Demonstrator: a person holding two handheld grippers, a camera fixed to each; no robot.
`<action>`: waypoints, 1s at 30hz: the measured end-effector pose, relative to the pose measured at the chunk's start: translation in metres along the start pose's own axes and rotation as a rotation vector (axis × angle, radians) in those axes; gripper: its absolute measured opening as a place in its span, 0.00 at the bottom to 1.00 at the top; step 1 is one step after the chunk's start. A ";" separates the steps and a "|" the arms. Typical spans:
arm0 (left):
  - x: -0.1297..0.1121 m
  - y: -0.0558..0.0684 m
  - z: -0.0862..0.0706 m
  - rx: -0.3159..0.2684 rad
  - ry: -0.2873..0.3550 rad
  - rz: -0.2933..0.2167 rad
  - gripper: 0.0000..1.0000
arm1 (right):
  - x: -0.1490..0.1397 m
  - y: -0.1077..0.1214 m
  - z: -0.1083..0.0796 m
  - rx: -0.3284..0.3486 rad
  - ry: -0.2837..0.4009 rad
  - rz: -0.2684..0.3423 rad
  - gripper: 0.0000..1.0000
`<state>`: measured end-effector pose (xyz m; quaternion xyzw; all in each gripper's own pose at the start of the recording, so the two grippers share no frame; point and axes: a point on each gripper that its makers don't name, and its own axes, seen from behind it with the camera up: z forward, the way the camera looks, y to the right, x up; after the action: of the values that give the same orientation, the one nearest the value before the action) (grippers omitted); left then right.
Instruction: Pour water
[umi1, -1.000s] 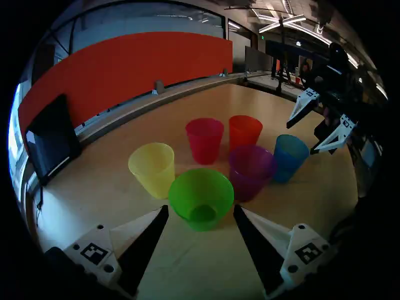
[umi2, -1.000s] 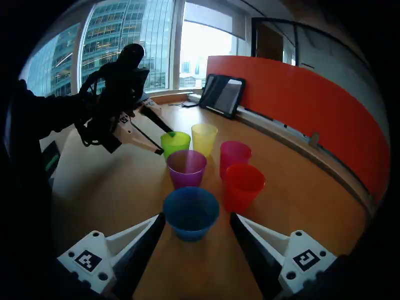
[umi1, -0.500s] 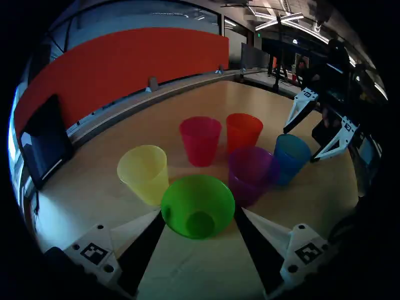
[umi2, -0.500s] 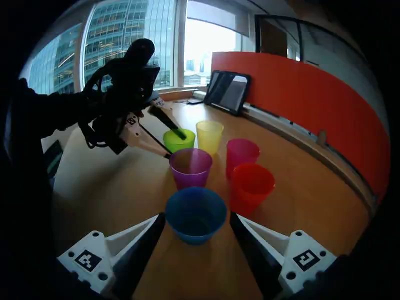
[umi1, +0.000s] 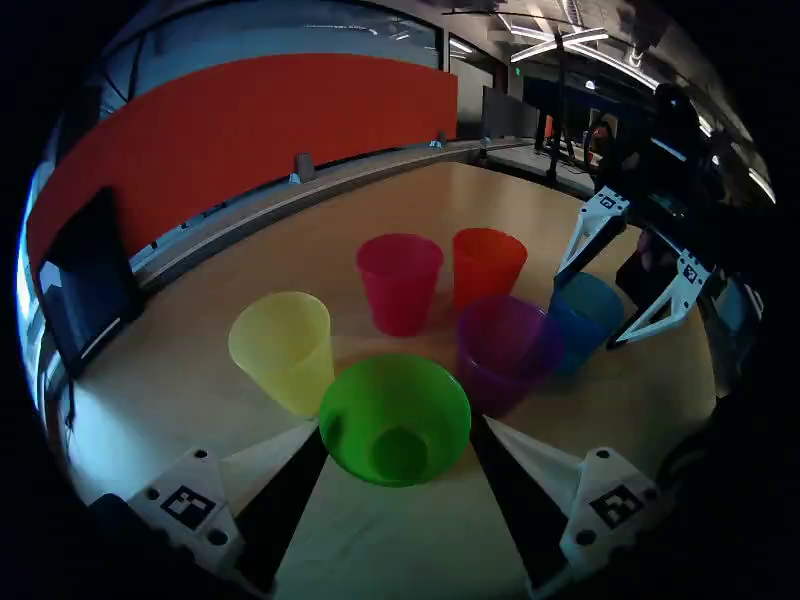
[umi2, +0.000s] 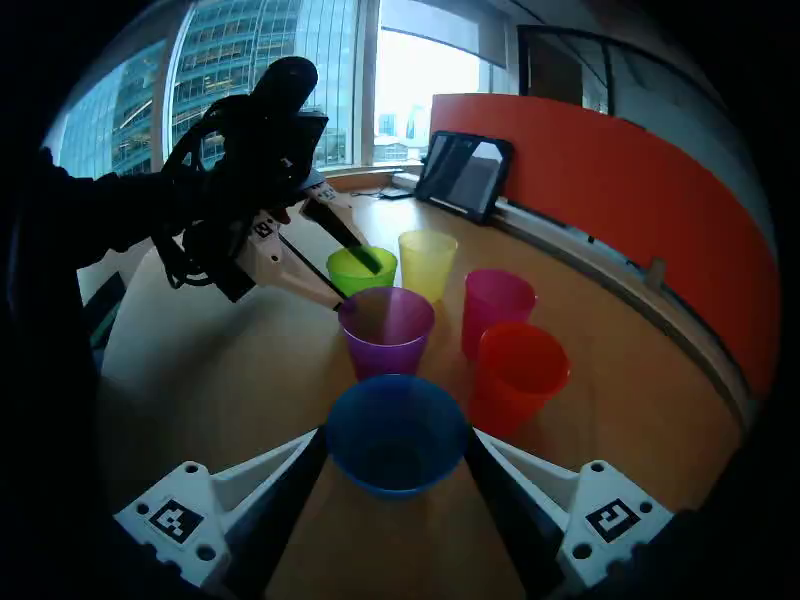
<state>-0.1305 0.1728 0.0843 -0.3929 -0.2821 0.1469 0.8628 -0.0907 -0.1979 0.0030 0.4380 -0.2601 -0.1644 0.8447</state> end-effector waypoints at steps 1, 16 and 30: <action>0.000 0.001 0.000 0.000 0.001 -0.001 0.97 | -0.001 -0.001 0.001 0.001 -0.002 -0.001 1.00; 0.001 0.001 -0.002 0.000 0.011 -0.022 0.87 | -0.003 -0.002 0.005 0.001 -0.008 -0.001 1.00; 0.010 0.002 -0.018 0.021 0.044 -0.013 0.87 | -0.002 0.000 0.006 -0.017 0.011 0.011 0.94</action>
<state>-0.1122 0.1680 0.0768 -0.3849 -0.2641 0.1354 0.8739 -0.0961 -0.2013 0.0052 0.4303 -0.2563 -0.1595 0.8507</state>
